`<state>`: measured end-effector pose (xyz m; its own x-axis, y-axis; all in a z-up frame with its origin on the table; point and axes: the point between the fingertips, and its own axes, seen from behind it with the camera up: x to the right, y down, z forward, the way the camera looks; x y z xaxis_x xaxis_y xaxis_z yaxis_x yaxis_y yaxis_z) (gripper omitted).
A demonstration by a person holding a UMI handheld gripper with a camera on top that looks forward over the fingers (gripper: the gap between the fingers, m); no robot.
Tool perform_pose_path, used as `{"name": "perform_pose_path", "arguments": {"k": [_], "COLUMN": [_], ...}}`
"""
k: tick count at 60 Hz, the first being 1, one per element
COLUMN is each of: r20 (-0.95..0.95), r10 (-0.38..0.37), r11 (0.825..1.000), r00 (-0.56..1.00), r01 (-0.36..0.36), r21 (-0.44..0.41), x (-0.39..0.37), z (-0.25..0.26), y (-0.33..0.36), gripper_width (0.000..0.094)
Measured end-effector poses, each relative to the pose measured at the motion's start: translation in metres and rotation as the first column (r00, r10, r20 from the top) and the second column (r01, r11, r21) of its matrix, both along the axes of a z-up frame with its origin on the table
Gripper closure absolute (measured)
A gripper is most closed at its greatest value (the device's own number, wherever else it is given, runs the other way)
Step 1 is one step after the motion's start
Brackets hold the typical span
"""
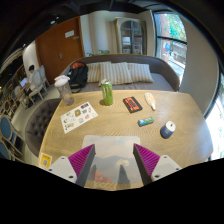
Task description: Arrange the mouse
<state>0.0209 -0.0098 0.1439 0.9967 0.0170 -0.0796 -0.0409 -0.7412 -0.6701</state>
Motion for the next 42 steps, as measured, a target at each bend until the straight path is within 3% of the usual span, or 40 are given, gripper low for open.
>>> {"name": "perform_pose_path", "arguments": {"k": [7,19,27,34,37,42], "r20": [0.024,0.092,0.083,0.072,0.034,0.048], "r10": [-0.025,-0.011,-0.054,-0.043,-0.035,-0.002], "r11": [1.0,1.0,0.998,0.999,0.999,0.999], "r00": [0.999,0.996,0.995,0.996,0.999,0.999], "r01": [0.025,0.013,0.053,0.045,0.034,0.0], "r21": [0.009,-0.022,0.013,-0.03,0.033,0.043], "x": [0.023,0.153,0.232,0.259,0.259,0.259], "z": [-0.011,-0.075,-0.117,-0.167,-0.164,-0.167], "y": [0.002,-0.002,0.023,0.04,0.058,0.079], "gripper_width": [0.0153,0.0149,0.0156,0.016,0.0163,0.0165]}}
